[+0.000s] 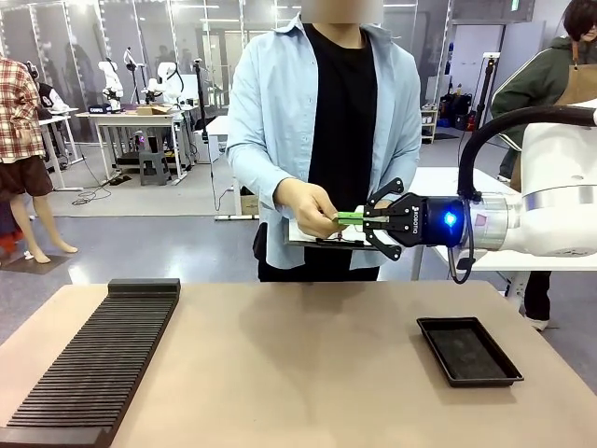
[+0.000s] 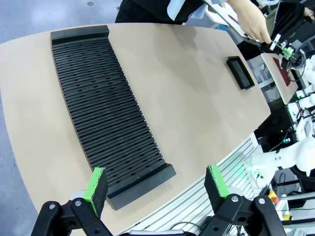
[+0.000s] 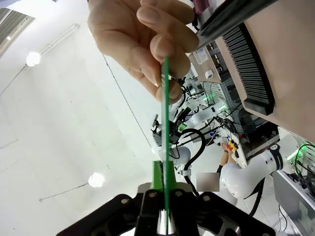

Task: Inspect the PCB.
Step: Pick up the Blank PCB that the human is holding, then place the Blank PCB in the ESD tray.

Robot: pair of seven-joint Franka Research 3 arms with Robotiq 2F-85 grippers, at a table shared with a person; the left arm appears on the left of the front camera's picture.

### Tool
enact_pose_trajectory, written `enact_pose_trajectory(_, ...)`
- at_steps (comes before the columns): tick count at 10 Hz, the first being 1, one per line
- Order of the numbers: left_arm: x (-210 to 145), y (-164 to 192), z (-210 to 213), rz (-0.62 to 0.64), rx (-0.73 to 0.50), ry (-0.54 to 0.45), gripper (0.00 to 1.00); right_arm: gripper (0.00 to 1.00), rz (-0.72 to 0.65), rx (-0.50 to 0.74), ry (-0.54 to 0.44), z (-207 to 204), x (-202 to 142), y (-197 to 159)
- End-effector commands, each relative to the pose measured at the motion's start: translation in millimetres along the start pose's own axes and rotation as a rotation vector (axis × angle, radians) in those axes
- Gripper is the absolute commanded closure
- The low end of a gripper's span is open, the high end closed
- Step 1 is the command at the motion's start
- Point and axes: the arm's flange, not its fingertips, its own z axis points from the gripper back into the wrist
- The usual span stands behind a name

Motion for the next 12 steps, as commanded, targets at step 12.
enact_pose_trajectory(12,-0.2,-2.1,0.6,0.009,0.020,0.010,0.00,1.00,0.003,-0.003,0.005,-2.4,-1.6,0.7)
